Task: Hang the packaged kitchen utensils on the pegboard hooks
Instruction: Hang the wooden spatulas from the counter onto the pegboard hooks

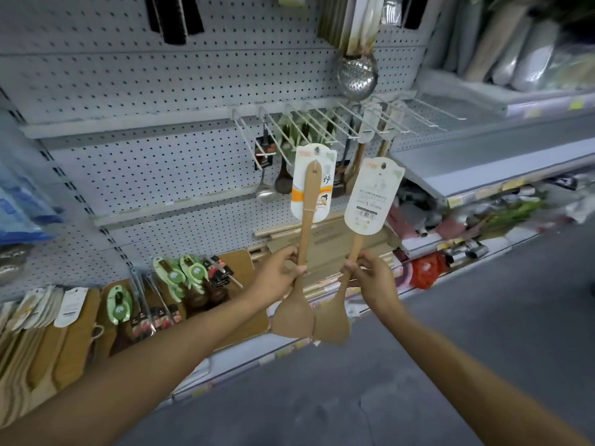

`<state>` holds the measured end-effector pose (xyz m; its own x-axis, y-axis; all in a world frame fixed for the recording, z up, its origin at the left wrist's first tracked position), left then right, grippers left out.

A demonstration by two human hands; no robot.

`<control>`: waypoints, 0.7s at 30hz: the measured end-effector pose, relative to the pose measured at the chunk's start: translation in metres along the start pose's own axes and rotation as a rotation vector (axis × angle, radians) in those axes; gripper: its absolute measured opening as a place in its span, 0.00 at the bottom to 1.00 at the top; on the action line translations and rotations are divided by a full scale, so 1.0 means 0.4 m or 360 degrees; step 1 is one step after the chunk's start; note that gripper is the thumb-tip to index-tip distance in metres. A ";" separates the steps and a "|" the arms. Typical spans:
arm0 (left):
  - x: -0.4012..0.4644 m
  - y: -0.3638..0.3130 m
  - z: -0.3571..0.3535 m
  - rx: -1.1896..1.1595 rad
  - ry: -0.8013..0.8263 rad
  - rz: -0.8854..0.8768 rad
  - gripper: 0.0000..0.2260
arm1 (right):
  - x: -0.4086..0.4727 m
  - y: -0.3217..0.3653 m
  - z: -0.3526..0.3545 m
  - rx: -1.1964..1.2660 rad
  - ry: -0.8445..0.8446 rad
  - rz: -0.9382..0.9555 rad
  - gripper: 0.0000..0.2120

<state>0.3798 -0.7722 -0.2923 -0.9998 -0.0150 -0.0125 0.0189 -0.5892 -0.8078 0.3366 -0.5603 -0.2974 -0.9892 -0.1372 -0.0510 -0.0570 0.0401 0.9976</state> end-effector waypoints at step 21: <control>0.525 -0.177 -0.261 0.0035 0.0157 -0.0195 0.02 | 0.418 0.046 0.409 -0.0026 -0.0174 0.0006 0.06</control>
<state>0.1681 -0.6495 -0.2993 -0.9902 0.1371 0.0269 -0.1045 -0.5990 -0.7939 0.1481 -0.4207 -0.2952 -0.9983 -0.0281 -0.0514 -0.0521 0.0242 0.9983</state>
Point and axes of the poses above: each hand's wrist, its own x-axis towards the middle knuckle, its own z-axis out of the back of the hand, y = z × x, the point moved 7 cm from there along x, towards the middle knuckle, and after that the axes turned 13 degrees about x, right-handed, at the moved point
